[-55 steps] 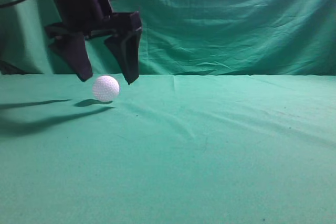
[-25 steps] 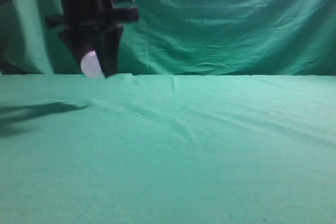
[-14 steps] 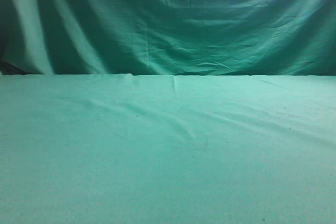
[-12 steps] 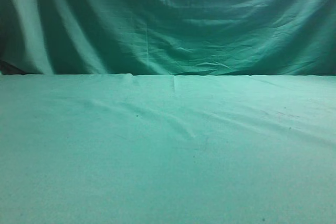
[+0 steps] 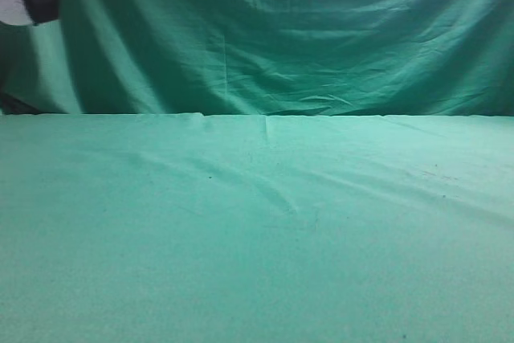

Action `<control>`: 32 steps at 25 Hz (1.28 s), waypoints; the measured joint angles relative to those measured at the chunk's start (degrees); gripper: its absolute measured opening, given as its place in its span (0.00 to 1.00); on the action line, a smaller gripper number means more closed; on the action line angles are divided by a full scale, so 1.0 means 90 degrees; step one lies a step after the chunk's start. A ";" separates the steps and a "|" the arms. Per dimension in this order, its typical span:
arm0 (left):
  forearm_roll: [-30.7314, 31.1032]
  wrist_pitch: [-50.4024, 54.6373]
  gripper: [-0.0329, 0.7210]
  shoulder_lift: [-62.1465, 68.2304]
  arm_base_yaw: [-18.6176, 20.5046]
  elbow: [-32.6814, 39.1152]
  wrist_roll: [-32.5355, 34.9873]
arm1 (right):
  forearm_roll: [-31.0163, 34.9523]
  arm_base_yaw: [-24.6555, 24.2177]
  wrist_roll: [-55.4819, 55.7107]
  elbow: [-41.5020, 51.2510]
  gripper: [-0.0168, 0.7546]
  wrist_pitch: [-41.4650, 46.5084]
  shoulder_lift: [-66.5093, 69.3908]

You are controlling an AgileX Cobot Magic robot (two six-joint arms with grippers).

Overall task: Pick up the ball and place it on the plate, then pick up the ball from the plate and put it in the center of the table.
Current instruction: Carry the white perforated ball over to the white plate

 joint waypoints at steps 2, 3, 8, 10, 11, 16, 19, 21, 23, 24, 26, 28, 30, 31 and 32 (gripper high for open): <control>-0.0073 -0.0056 0.46 -0.0167 0.0403 0.0120 -0.0010 | 0.0000 0.0000 0.0000 0.0000 0.02 0.0000 0.0000; -0.0136 -0.0093 0.46 -0.0252 0.0662 0.0163 -0.0010 | 0.0000 0.0000 0.0000 0.0000 0.02 0.0000 0.0000; -0.0499 -0.0169 0.46 -0.0498 0.1962 0.0236 0.0001 | 0.0000 0.0000 0.0000 0.0000 0.02 0.0000 0.0000; -0.0502 -0.0384 0.46 -0.0496 0.2416 0.0454 0.0001 | 0.0000 0.0000 0.0000 0.0000 0.02 0.0000 0.0000; -0.0511 -0.0541 0.46 -0.0496 0.2579 0.0589 0.0012 | 0.0000 0.0000 0.0000 0.0000 0.02 0.0000 0.0000; -0.0557 -0.1408 0.46 -0.0496 0.3176 0.1363 0.0012 | 0.0000 0.0000 0.0000 0.0000 0.02 0.0000 0.0000; -0.0440 -0.1758 0.46 -0.0482 0.3339 0.1517 0.0012 | 0.0000 0.0000 0.0000 0.0000 0.02 -0.0069 0.0000; -0.0431 -0.1979 0.46 -0.0381 0.3474 0.1532 0.0012 | 0.0000 0.0000 0.0046 0.0000 0.02 -0.0097 0.0000; -0.0431 -0.2148 0.46 -0.0244 0.3547 0.1543 0.0012 | 0.0000 0.0000 0.0087 0.0000 0.02 -0.0108 0.0000; -0.0431 -0.2199 0.46 -0.0158 0.3545 0.1543 0.0012 | 0.0000 0.0000 0.0087 0.0000 0.02 -0.0110 0.0000; -0.0431 -0.2320 0.46 -0.0007 0.3550 0.1543 0.0012 | 0.0000 0.0000 0.0090 0.0000 0.02 -0.0110 0.0000; -0.0431 -0.2466 0.46 0.0138 0.3550 0.1543 0.0012 | 0.0000 0.0000 0.0101 0.0000 0.02 -0.0110 0.0000; -0.0327 -0.2645 0.46 0.0247 0.3550 0.1543 0.0012 | 0.0000 0.0000 0.0101 0.0000 0.02 -0.0113 0.0000; -0.0281 -0.2736 0.46 0.0293 0.3550 0.1543 0.0012 | 0.0000 0.0000 0.0101 0.0000 0.02 -0.0113 0.0000; -0.0252 -0.2798 0.46 0.0318 0.3550 0.1543 0.0012 | 0.0000 0.0000 0.0101 0.0000 0.02 -0.0113 0.0000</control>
